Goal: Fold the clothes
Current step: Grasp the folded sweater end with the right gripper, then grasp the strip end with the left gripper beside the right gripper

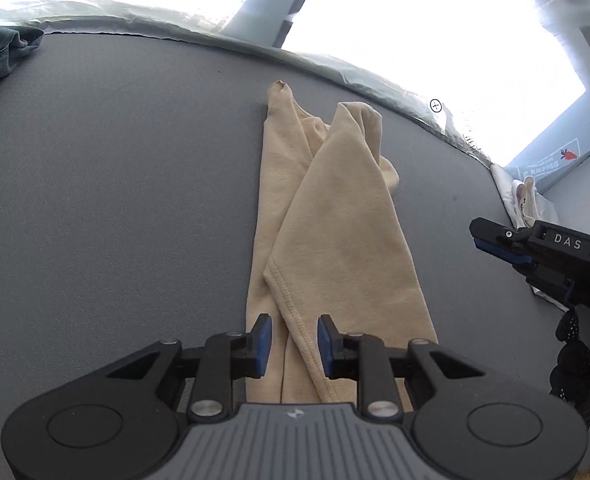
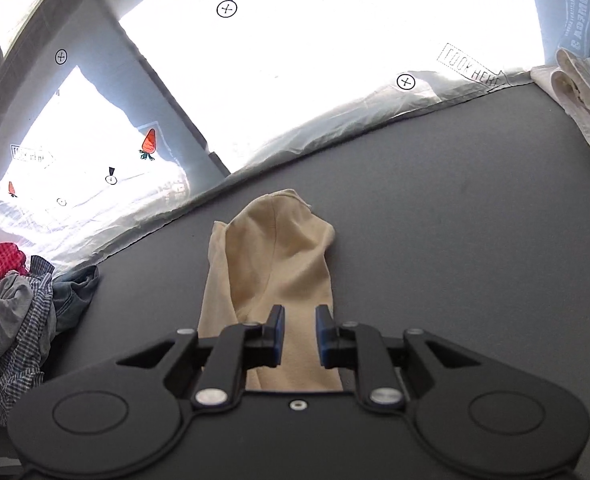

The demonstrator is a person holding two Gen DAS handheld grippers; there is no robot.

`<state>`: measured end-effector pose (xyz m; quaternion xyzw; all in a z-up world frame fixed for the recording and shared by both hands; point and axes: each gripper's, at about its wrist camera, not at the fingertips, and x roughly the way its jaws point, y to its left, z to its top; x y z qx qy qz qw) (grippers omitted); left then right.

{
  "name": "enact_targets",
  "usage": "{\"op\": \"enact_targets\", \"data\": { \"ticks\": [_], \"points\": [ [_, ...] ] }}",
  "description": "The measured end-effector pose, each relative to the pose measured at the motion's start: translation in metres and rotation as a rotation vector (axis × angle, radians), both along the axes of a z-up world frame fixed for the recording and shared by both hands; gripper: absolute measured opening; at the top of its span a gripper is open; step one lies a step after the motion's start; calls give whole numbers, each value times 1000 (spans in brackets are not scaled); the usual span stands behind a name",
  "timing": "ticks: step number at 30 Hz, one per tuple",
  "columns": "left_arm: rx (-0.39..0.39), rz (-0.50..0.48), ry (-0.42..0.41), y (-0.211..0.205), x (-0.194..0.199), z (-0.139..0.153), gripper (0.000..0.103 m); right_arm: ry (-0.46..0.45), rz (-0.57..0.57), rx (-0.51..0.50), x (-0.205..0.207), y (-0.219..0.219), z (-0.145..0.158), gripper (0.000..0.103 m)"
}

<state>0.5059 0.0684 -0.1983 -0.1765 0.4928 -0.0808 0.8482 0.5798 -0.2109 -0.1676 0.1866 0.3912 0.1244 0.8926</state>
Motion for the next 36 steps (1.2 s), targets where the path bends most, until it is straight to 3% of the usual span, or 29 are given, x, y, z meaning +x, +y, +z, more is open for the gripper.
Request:
{"op": "enact_targets", "data": {
  "ticks": [4, 8, 9, 11, 12, 15, 17, 18, 20, 21, 23, 27, 29, 32, 34, 36],
  "points": [
    [12, -8, 48, -5, 39, -15, 27, 6, 70, -44, 67, 23, -13, 43],
    [36, -19, 74, -8, 61, -27, 34, 31, 161, -105, 120, 48, -39, 48],
    [36, -21, 76, -8, 63, -27, 34, 36, 173, -122, 129, 53, -46, 45],
    [38, -28, 82, -8, 66, -27, 34, 27, 200, -132, 140, 58, -56, 12],
    [40, -32, 84, -8, 67, -27, 34, 15, 219, -136, 145, 60, -61, 5],
    [44, -40, 88, -8, 69, -27, 34, -31, 258, -217, 149, 70, -66, 4],
    [49, -50, 88, -9, 69, -27, 34, -27, 233, -208, 152, 70, -67, 5],
    [58, -56, 83, -10, 69, -27, 34, -20, 208, -195, 154, 67, -67, 6],
    [77, -65, 74, -13, 67, -26, 34, -1, 145, -182, 157, 60, -68, 24],
    [86, -69, 70, -14, 66, -26, 34, 15, 117, -193, 156, 57, -66, 42],
    [97, -53, 86, -14, 65, -23, 35, 42, 77, -215, 149, 53, -59, 43],
    [139, -25, 81, -6, 48, -9, 35, 6, 56, -264, 92, 41, -36, 43],
    [152, -23, 70, 0, 33, -3, 40, 38, 12, -195, 57, 26, -32, 44],
    [139, -19, 85, 11, 5, -3, 41, 109, -23, 18, 8, -5, -41, 44],
    [109, -13, 98, 16, -18, -7, 41, 169, -44, 197, -23, -25, -55, 45],
    [20, 10, 117, 23, -43, -14, 41, 240, -78, 381, -52, -41, -72, 49]
  ]
}}
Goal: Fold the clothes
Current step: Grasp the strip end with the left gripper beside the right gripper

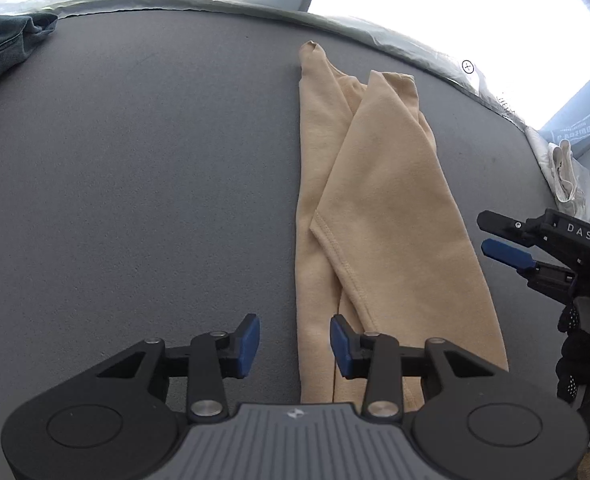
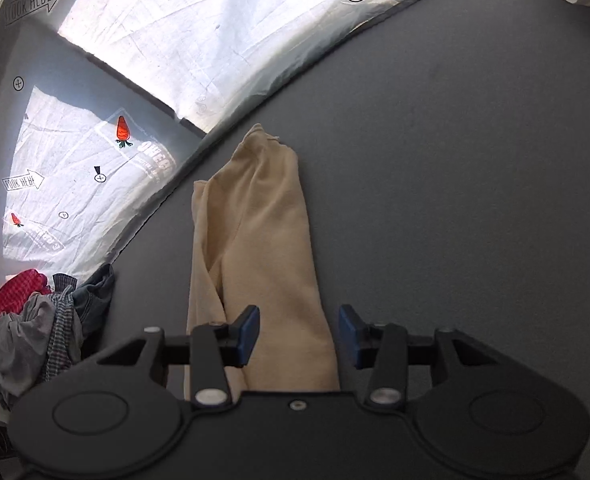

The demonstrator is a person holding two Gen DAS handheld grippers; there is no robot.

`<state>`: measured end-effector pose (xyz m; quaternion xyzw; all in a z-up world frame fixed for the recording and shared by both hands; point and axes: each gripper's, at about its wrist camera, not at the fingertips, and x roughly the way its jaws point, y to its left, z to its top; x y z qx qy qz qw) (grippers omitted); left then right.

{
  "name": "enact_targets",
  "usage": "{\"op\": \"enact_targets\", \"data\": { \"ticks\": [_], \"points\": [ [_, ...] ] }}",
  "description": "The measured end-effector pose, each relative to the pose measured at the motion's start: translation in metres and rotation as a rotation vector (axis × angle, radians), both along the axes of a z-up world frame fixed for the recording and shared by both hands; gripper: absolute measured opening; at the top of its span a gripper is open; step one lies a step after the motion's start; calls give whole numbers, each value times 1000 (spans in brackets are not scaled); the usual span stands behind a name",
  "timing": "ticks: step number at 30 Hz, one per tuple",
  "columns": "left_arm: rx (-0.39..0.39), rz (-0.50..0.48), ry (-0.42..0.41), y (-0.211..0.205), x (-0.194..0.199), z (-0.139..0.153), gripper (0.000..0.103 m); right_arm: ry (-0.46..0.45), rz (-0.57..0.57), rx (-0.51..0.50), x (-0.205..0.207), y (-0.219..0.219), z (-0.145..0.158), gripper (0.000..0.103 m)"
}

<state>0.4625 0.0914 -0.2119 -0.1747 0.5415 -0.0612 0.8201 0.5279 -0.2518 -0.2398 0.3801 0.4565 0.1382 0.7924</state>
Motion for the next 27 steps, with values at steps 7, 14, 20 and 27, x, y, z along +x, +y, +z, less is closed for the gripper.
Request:
{"op": "enact_targets", "data": {
  "ticks": [7, 14, 20, 27],
  "points": [
    [-228, 84, 69, 15, -62, -23, 41, 134, -104, 342, -81, -30, -45, 49],
    [-315, 116, 49, 19, -91, -32, 41, 109, -3, 332, -121, -20, -42, 49],
    [-359, 118, 58, 20, -109, -34, 39, 116, 91, 291, -144, -10, -40, 43],
    [-295, 63, 43, 8, -125, -33, 21, 180, 40, 347, -173, -19, -56, 13]
  ]
}}
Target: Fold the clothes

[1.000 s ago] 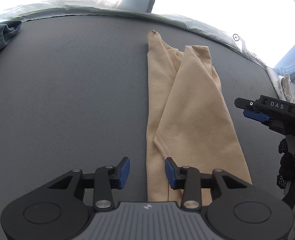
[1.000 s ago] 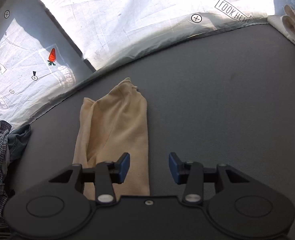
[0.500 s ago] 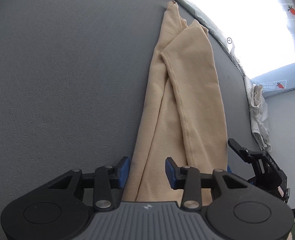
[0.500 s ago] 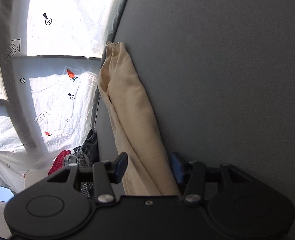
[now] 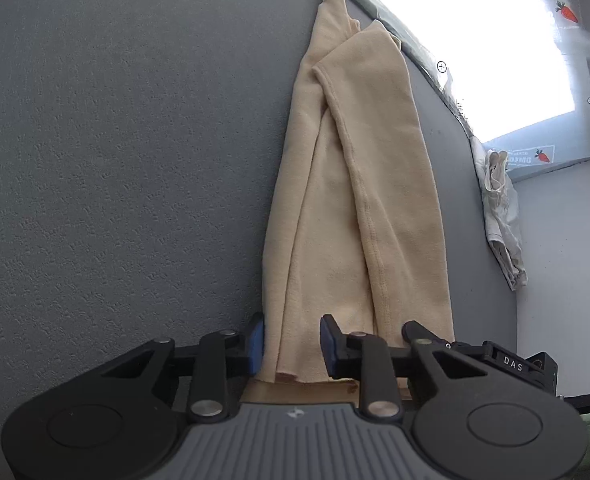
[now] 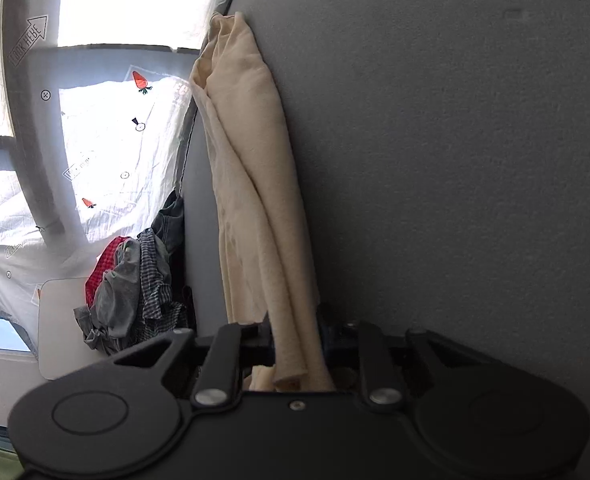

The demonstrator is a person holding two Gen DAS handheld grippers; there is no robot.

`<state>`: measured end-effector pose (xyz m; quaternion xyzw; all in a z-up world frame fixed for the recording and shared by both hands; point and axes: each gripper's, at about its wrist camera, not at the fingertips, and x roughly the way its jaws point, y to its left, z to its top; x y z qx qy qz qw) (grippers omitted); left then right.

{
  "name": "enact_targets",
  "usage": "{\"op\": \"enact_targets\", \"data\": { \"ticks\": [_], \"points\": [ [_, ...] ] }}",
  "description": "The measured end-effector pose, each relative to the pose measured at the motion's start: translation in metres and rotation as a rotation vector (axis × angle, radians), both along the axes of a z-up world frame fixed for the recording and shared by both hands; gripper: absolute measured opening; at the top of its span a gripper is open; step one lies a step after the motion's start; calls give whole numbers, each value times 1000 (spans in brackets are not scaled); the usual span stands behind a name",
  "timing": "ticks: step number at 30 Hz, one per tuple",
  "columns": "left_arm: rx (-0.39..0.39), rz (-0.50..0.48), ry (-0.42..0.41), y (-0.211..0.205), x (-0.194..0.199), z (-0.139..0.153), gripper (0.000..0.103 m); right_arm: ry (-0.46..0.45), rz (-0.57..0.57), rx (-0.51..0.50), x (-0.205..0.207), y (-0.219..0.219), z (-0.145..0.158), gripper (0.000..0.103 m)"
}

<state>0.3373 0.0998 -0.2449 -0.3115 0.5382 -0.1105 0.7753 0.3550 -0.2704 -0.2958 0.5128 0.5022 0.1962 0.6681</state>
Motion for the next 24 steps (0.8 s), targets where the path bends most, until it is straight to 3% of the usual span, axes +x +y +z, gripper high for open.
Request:
{"op": "enact_targets", "data": {
  "ticks": [3, 6, 10, 15, 19, 21, 24],
  "points": [
    [45, -15, -16, -4, -4, 2, 14, -12, -29, 15, -5, -2, 1, 11],
    [21, -3, -17, 0, -10, 4, 9, -61, -14, -4, -7, 2, 14, 11],
    [-45, 8, -54, 5, -23, 23, 8, -100, -3, 15, -14, 0, 35, 10],
    [-161, 5, -131, 18, -45, 70, 7, -139, -5, 87, -31, -16, 69, 10],
    [-247, 20, -229, 29, -59, 107, 8, -227, -32, 171, -42, -30, 102, 10],
    [-263, 32, -242, 30, -59, 111, 8, -204, -57, 191, -41, -32, 98, 10],
    [-278, 94, -192, 31, -53, 97, 8, -151, -97, 218, -39, -34, 87, 10]
  ]
}}
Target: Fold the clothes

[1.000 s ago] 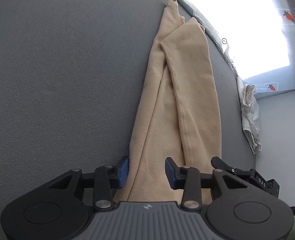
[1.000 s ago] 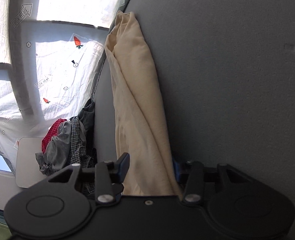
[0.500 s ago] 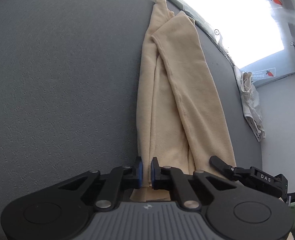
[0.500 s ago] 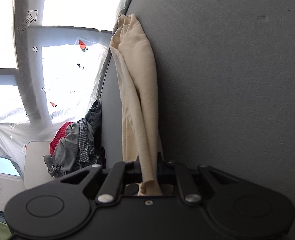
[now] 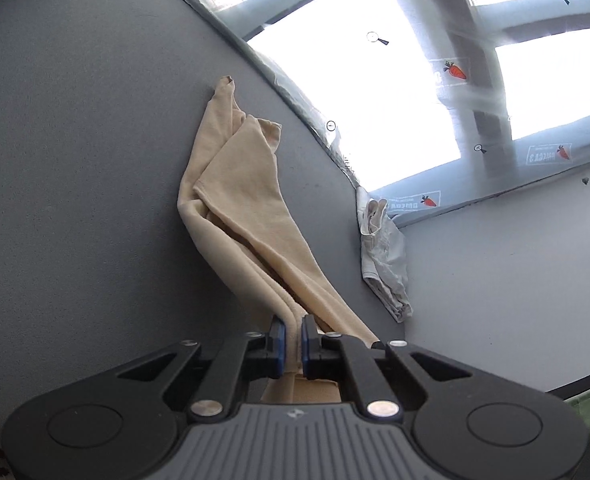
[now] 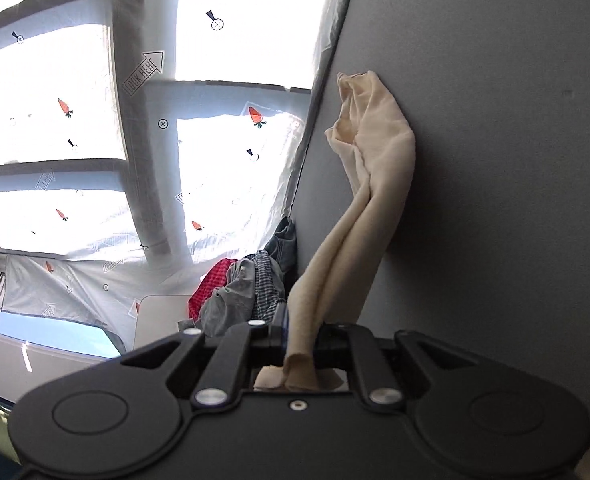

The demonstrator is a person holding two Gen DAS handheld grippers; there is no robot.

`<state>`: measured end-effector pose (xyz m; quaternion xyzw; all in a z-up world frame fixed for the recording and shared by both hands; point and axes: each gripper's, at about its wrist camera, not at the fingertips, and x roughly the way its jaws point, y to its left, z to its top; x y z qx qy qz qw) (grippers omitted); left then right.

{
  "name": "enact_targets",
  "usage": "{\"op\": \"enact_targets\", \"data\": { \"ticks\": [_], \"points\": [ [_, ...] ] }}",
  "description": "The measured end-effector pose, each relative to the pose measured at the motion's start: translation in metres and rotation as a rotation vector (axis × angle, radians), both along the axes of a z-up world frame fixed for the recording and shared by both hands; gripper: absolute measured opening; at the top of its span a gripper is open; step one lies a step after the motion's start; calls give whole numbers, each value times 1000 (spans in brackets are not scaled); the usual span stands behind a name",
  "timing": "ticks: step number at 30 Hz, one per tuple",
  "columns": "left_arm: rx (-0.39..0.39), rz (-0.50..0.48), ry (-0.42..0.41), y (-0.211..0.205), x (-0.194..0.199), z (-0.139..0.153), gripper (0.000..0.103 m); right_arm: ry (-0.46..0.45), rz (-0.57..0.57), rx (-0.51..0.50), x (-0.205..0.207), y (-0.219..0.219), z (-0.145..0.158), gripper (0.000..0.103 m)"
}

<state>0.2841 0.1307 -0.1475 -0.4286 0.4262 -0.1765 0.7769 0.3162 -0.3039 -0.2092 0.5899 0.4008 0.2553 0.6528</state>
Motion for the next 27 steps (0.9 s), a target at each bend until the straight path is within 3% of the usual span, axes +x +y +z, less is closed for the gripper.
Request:
{"op": "enact_targets", "data": {
  "ticks": [12, 27],
  "points": [
    [-6, 56, -120, -10, 53, 29, 8, -41, -102, 103, 49, 5, 6, 10],
    [-1, 82, -119, -5, 137, 28, 8, -15, -133, 137, 138, 17, -1, 10]
  ]
}}
